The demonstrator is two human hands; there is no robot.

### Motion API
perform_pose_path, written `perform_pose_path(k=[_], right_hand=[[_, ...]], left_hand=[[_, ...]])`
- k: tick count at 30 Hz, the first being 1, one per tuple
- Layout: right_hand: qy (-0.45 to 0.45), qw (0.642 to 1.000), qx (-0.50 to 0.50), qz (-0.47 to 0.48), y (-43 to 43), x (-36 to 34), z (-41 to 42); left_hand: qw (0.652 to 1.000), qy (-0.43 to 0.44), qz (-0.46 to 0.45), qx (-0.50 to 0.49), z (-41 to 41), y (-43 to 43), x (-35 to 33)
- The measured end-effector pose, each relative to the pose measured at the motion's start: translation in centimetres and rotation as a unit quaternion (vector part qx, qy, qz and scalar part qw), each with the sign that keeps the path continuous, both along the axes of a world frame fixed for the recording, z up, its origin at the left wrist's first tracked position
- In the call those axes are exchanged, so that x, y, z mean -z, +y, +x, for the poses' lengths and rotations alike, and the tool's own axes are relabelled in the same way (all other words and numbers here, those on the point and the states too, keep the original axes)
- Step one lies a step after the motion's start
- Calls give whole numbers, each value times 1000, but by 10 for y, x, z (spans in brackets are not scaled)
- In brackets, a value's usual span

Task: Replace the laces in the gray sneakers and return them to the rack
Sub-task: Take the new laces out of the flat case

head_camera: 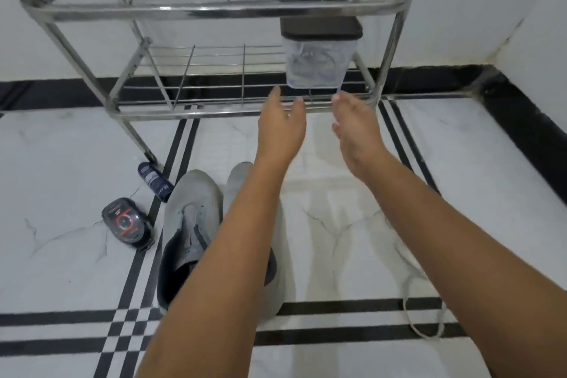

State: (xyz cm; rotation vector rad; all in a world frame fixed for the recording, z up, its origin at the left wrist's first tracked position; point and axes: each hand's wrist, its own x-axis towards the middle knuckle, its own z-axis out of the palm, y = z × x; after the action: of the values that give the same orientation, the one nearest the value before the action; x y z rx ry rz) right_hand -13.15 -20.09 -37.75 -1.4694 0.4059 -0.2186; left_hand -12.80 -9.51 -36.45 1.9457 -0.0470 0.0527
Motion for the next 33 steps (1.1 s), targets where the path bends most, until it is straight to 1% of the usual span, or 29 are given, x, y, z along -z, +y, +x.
perform_pose_path(k=[1,3,4,5,6,9,11,14,17,21,25,30,33], right_hand=[[-8,1000,11,-15,-4,-12,14],[-1,999,31,-35,-17,-31,42],[9,999,36,-36,-23,-38,55],[21,999,33,-32,-27,-43,64],[34,999,29,-26,-31,-47,73],[44,999,15,-29,-34,-59,84],[35,999,17,-23,-32,-65,80],[14,999,31,-29,-32,-71,60],[-17,998,55,-31,-30,-71,28],[-43,996,69,-21,-25,-61,-30],[-32,996,80,9,-18,-44,-84],[-8,992,122,26,-18,-23,-138],[12,990,132,47,-19,0,-161]], left_hand=[[998,21,-57,-20,15,-5,-12],[981,82,-166,-56,49,-17,-34],[970,115,-205,-65,65,-22,-42],[961,143,-227,-67,79,-25,-46],[957,162,-231,-63,92,-28,-49],[962,191,-187,-48,116,-36,-50],[966,180,-180,-49,120,-38,-45],[967,132,-213,-54,110,-37,-33],[972,83,-214,-49,72,-31,-30],[971,52,-227,-56,-9,-24,-28],[971,46,-227,-62,-63,-21,-18],[974,39,-223,-25,-117,-20,0],[977,60,-204,-31,-137,-19,26]])
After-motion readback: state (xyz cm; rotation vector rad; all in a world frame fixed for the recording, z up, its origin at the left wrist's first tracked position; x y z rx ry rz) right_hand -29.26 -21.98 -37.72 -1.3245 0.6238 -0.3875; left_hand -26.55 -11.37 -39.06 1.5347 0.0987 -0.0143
